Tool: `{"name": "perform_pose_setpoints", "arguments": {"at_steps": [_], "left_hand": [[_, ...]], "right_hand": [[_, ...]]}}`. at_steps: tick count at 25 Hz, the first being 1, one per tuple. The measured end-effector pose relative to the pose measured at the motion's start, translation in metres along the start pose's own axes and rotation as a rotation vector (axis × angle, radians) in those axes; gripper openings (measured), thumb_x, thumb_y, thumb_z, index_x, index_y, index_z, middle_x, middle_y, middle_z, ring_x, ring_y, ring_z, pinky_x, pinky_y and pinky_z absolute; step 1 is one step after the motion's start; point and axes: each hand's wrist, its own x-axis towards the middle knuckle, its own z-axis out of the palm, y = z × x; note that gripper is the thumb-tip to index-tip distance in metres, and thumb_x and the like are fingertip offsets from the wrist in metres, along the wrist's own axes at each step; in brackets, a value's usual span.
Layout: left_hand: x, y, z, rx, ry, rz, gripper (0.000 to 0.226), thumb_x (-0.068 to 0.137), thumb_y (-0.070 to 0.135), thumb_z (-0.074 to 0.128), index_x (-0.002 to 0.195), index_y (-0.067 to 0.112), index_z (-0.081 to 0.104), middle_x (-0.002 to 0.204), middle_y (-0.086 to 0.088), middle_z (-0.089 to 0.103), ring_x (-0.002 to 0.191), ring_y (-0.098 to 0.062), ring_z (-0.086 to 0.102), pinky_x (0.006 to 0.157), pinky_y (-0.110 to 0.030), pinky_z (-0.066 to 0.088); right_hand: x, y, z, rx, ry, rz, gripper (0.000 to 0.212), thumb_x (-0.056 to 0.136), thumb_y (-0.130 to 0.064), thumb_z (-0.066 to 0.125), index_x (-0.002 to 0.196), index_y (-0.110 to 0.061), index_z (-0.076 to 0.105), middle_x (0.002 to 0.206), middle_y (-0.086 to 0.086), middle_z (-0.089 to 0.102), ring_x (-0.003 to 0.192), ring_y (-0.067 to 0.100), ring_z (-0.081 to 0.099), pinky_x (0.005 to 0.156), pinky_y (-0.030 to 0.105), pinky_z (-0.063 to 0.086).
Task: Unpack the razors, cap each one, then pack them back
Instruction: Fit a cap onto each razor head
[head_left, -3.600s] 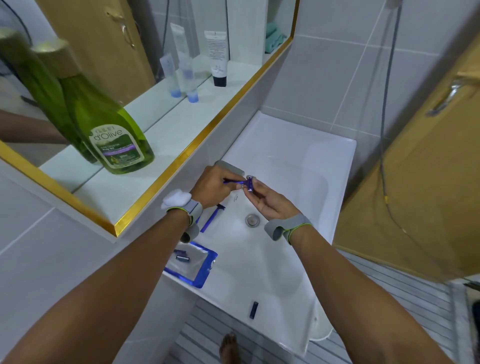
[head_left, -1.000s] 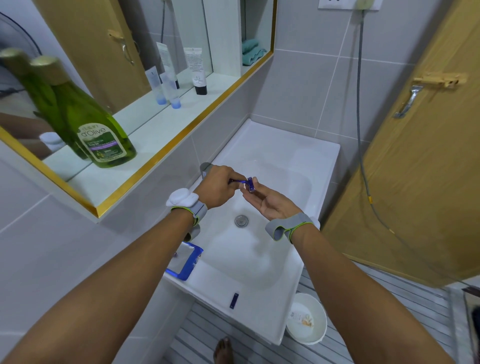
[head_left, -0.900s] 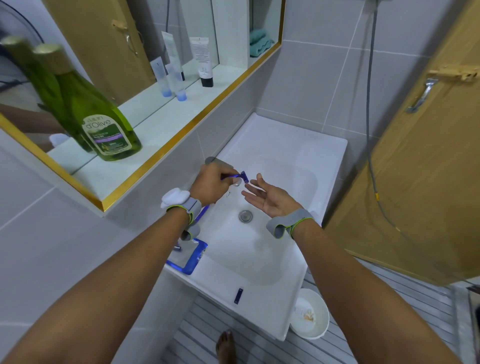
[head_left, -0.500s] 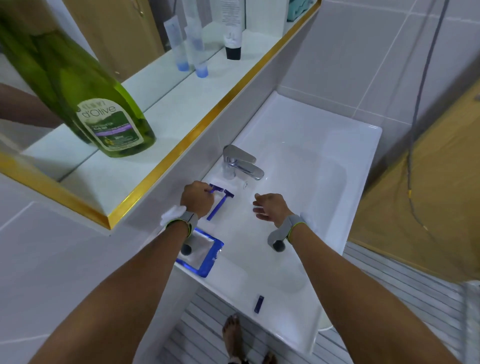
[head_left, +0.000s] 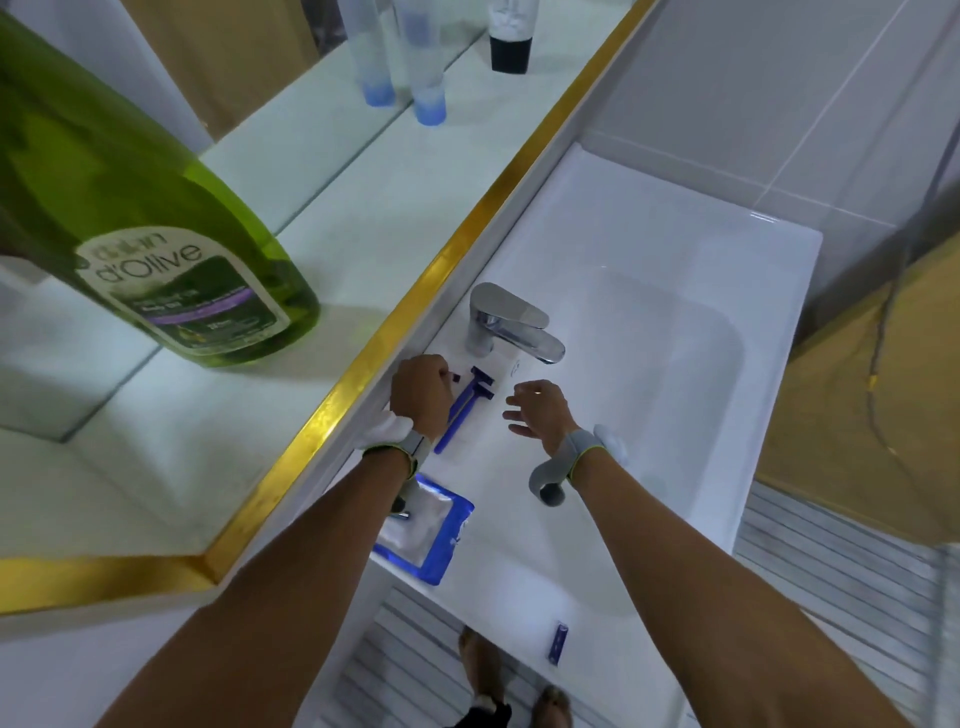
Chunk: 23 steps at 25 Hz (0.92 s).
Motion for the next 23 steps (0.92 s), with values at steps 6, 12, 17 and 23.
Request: {"name": "perform_pose_setpoints", "arguments": {"at_steps": [6,12,17,23], "left_hand": [[-0.004,0.005,-0.003,0.254,-0.169,-0.029,0.02,0.096,0.014,0.058,0.113,0.004,0.061,0.117,-0.018,0.063,0.109,-0.033,0.061,0.087,-0.037,0.049],[-0.02,0.013,-0.025,-0.001,0.061,0.098,0.009,0.085,0.016,0.067,0.087,0.008,0.072,0.082,-0.012,0.071,0.079,-0.031,0.067,0.067,-0.035,0.051],[-0.066,0.023,-0.05,-0.259,-0.14,0.273,0.019,0.09,0.012,0.066,0.107,0.011,0.074,0.1,-0.011,0.074,0.079,-0.022,0.06,0.082,-0.031,0.05],[-0.125,0.035,-0.072,-0.308,-0.135,0.273,0.022,0.083,0.02,0.076,0.104,0.019,0.078,0.092,-0.006,0.077,0.076,-0.019,0.065,0.079,-0.034,0.052]], "right_hand": [[-0.003,0.007,-0.001,-0.09,0.004,-0.048,0.013,0.096,-0.009,0.045,0.091,-0.013,0.057,0.081,0.002,0.062,0.065,0.017,0.061,0.056,0.026,0.054],[-0.025,0.001,-0.012,-0.384,0.177,-0.244,0.023,0.087,-0.035,0.052,0.076,-0.015,0.054,0.072,0.005,0.057,0.071,0.026,0.062,0.062,0.031,0.049],[-0.076,-0.006,-0.014,0.025,-0.246,-0.17,0.033,0.094,-0.04,0.054,0.093,-0.009,0.065,0.08,0.003,0.067,0.073,0.014,0.063,0.074,0.024,0.053],[-0.108,0.029,-0.037,0.163,-0.423,-0.123,0.019,0.091,-0.022,0.063,0.105,-0.011,0.067,0.088,0.001,0.066,0.077,0.008,0.065,0.074,0.019,0.055]]}}
